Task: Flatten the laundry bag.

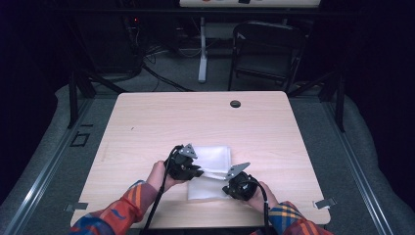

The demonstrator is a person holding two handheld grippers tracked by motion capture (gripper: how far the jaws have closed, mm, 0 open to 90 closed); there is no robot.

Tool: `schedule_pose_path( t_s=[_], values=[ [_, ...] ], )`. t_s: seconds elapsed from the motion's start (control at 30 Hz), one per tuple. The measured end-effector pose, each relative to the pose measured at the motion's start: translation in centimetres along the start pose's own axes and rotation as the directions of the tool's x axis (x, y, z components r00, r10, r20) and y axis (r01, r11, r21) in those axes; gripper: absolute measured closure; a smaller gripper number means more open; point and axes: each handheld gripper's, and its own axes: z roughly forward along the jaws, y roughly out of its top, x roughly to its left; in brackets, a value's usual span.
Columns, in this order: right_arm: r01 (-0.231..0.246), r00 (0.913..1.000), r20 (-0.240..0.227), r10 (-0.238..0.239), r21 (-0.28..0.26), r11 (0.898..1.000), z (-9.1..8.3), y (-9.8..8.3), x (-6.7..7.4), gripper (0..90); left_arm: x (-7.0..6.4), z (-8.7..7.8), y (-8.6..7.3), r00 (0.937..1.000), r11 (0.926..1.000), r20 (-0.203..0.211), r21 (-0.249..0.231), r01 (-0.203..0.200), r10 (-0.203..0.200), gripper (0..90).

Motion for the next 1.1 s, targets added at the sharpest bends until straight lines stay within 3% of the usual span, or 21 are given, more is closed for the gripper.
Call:
schedule_pose_path(
  t_s=[0.33, 1.1],
  values=[
    [0.004, 1.0000, 0.004, -0.004, 0.001, 1.000, 0.0, 0.0, 0.0, 90.0, 0.7, -0.4, 0.8, 0.9999, 0.9999, -0.014, -0.014, 0.007, -0.008, 78.9],
    [-0.001, 1.0000, 0.003, 0.001, 0.004, 1.000, 0.0, 0.0, 0.0, 90.0, 2.2, -0.7, 3.0, 0.9983, 0.9994, -0.055, -0.028, -0.022, 0.020, 79.0]
  ],
)
